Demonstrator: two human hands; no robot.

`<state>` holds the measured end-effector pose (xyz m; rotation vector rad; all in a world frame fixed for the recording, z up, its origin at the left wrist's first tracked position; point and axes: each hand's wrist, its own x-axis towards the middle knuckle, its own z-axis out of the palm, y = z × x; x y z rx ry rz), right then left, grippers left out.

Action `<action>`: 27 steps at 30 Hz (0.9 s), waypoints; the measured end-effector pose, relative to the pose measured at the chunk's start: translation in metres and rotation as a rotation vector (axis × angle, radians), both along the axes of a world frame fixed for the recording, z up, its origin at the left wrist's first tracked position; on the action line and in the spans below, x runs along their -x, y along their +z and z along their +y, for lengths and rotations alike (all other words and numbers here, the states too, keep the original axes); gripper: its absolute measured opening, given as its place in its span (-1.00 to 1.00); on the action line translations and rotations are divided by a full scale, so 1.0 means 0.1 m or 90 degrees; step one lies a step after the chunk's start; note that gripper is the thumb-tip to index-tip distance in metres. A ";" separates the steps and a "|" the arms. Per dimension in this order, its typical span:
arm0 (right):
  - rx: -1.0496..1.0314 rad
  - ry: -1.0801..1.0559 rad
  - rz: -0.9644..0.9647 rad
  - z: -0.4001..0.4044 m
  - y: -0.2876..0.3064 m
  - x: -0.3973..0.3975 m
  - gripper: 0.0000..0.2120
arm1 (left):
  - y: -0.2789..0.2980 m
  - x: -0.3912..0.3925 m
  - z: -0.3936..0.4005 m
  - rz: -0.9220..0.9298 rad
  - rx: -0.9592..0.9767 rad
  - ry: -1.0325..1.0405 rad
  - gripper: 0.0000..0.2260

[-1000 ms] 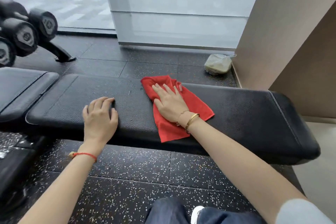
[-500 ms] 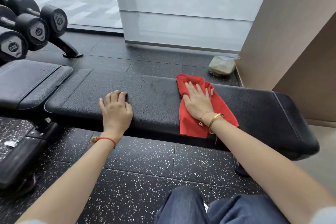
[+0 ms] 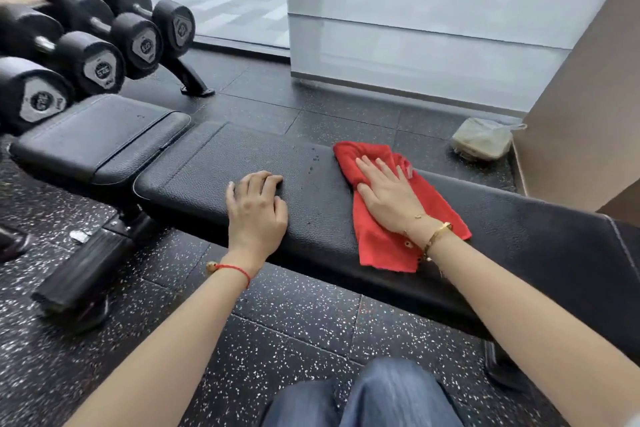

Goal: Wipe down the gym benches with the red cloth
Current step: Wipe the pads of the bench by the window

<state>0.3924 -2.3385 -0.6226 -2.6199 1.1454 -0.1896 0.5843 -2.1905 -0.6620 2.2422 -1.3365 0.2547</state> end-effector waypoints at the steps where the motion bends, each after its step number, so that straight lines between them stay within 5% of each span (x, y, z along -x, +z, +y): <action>1: 0.003 -0.006 0.010 -0.11 0.02 -0.18 -0.48 | -0.01 0.00 -0.01 -0.005 0.004 0.003 -0.60; 6: 0.002 0.082 0.003 0.00 0.01 -0.86 -0.46 | 0.01 -0.01 -0.02 -0.016 0.020 0.016 -0.62; 11: 0.041 0.214 -0.030 0.26 -0.07 -0.39 -0.46 | 0.07 0.01 -0.01 -0.010 -0.007 0.014 -0.63; 20: 0.018 0.075 0.002 -0.11 0.01 -0.75 -0.46 | 0.10 0.03 0.02 0.014 -0.007 0.014 -0.60; 27: 0.047 0.119 -0.029 0.39 -0.04 -0.85 -0.43 | 0.10 0.04 0.03 0.050 0.031 0.017 -0.61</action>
